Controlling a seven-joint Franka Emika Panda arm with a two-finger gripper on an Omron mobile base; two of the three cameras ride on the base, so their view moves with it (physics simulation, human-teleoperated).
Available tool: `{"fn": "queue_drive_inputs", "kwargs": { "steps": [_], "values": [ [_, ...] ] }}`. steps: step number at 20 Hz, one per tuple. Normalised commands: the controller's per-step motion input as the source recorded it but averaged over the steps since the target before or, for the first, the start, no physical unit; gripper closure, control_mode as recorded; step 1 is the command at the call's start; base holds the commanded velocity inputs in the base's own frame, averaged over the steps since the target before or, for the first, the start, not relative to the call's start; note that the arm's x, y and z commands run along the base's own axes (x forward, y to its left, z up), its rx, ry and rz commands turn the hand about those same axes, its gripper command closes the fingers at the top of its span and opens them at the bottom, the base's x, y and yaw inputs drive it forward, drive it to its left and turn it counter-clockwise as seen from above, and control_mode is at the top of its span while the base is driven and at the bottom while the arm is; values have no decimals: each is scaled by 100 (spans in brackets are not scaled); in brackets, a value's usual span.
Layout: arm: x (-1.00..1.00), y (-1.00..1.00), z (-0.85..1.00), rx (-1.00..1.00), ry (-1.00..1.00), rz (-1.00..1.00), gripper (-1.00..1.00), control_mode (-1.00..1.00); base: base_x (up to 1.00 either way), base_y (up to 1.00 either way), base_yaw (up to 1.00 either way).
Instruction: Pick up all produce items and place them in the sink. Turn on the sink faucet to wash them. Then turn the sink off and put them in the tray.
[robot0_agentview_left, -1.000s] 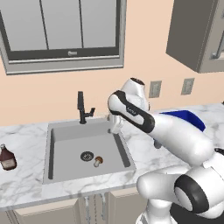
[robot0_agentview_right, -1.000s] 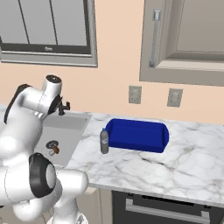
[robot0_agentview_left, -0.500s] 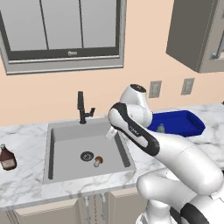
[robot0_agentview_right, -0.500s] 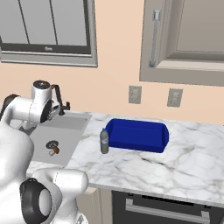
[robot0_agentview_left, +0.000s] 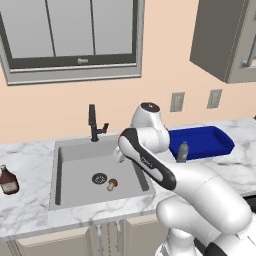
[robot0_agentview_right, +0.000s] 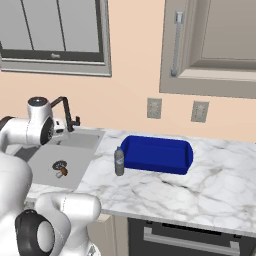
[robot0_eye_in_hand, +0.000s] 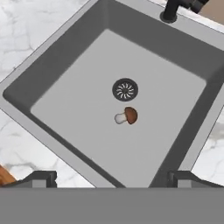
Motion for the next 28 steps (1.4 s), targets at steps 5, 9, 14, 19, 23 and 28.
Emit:
{"fn": "queue_drive_inputs", "kwargs": {
  "steps": [5,9,14,19,23,28],
  "values": [
    [7,4,-27,-2,9,-20,-100,-100,0,0,0],
    [0,0,-25,0,13,-18,-100,-100,0,0,0],
    [0,-5,-16,2,6,-11,-100,-100,0,0,0],
    [0,0,-7,4,4,-16,-100,-100,0,0,0],
    [5,1,-15,1,4,-22,-100,-100,0,0,0],
    [6,11,-20,0,3,-25,-100,-100,0,0,0]
  ]
}}
